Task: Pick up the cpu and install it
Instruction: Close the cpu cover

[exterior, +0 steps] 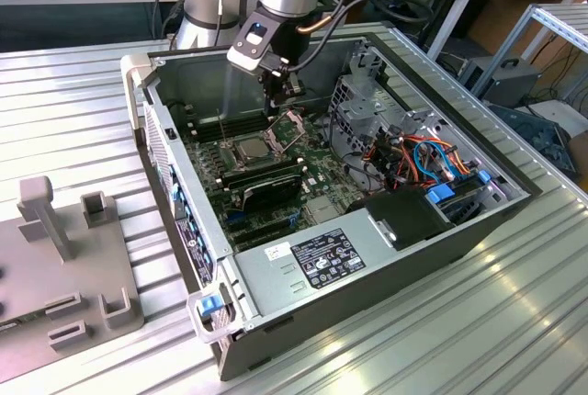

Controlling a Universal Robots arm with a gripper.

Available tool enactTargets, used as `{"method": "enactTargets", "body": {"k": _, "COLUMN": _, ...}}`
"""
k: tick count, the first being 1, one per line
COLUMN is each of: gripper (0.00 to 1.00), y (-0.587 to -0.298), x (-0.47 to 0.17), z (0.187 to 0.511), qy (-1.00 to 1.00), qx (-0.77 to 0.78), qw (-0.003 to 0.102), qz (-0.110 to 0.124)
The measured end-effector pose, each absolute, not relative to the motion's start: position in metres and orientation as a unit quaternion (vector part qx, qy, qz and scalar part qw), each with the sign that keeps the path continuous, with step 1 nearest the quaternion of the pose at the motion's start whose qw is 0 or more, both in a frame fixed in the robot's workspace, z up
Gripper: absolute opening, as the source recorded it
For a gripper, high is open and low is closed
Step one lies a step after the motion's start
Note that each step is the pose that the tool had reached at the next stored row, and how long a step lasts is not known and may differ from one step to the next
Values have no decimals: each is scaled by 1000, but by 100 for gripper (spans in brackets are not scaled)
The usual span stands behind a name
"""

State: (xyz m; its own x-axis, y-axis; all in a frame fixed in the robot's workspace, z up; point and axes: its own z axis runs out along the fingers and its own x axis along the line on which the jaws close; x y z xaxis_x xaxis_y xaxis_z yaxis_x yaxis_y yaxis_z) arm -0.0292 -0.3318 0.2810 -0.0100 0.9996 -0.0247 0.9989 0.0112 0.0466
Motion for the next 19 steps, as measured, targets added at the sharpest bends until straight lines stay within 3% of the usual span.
{"method": "enactTargets", "body": {"k": 19, "gripper": 11, "y": -332, "x": -7, "z": 281, "qy": 711, "qx": 703, "qw": 25, "qz": 8}}
